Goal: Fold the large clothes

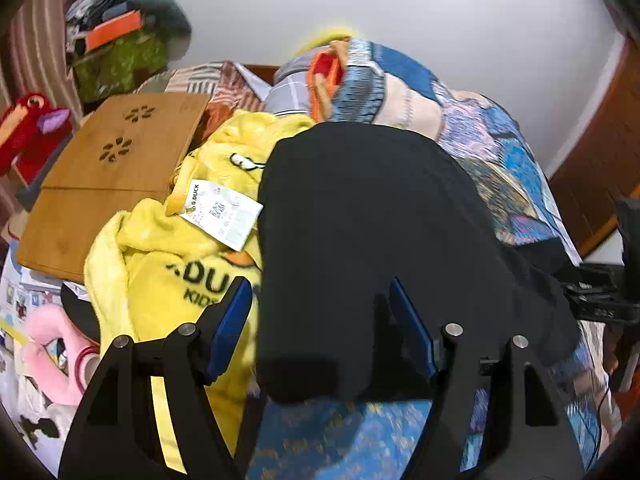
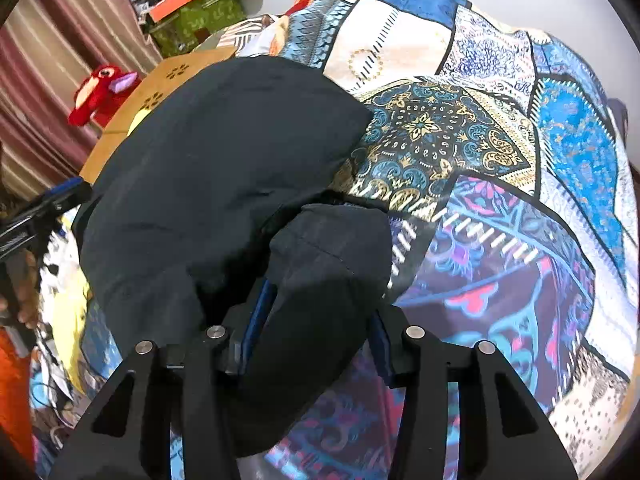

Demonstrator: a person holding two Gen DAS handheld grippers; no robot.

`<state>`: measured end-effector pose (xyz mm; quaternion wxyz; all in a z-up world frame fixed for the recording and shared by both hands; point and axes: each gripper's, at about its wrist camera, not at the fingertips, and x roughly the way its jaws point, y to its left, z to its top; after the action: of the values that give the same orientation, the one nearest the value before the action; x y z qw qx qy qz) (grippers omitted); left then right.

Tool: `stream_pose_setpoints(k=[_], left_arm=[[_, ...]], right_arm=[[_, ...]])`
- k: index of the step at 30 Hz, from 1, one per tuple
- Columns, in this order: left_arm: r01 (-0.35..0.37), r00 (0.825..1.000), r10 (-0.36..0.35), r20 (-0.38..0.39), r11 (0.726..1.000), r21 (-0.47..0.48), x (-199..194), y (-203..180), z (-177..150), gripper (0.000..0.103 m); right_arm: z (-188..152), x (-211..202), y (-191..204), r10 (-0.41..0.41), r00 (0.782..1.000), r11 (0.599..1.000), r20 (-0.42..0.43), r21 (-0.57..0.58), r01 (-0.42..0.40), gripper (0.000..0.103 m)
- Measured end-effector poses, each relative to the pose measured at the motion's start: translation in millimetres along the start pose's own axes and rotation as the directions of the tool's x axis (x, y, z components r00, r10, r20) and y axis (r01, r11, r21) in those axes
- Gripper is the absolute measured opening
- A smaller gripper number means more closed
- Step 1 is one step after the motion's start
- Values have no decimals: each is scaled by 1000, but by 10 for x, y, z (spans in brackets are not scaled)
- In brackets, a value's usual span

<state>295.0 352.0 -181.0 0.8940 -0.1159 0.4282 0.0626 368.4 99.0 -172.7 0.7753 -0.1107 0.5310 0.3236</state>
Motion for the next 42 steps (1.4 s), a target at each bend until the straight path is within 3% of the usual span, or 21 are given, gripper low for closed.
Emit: stream_pose_setpoints(k=[3,6,9,13,17,21,29,42], left_arm=[[20,1000,-20,7,999,39,-200,-142,-161,70],[52,999,-51,-16,997,57,-262,-249,-361,71],[72,996,-68,-58,996,56,-184,-328,-599,71],[94,988,-92,-125,995,14,106,-401,-835,71],[117,976,-127,-175,991,-70,465,-466,-935,71],[91,981,-108,-159,990,-112,664,-525,-946,71],[65,986,-94,-136,977,-202,984,-678,-818,72],[76,981,-126,-146,948,-308,1499,-689,-328,73]], right_arm=[[24,45,158,-84,996,994,12,-62,85,50],[-18,21,223,-148,989,981,32,-119,151,52],[-32,-33,99,-94,995,993,17,-66,95,53],[-95,-180,-257,48,999,993,16,109,-50,57],[-209,-445,-545,30,997,986,77,159,-42,57],[-353,-569,-649,34,996,984,81,174,-47,62],[-517,-84,-344,161,987,974,-29,164,-154,62],[89,330,-510,96,993,960,61,259,-109,62]])
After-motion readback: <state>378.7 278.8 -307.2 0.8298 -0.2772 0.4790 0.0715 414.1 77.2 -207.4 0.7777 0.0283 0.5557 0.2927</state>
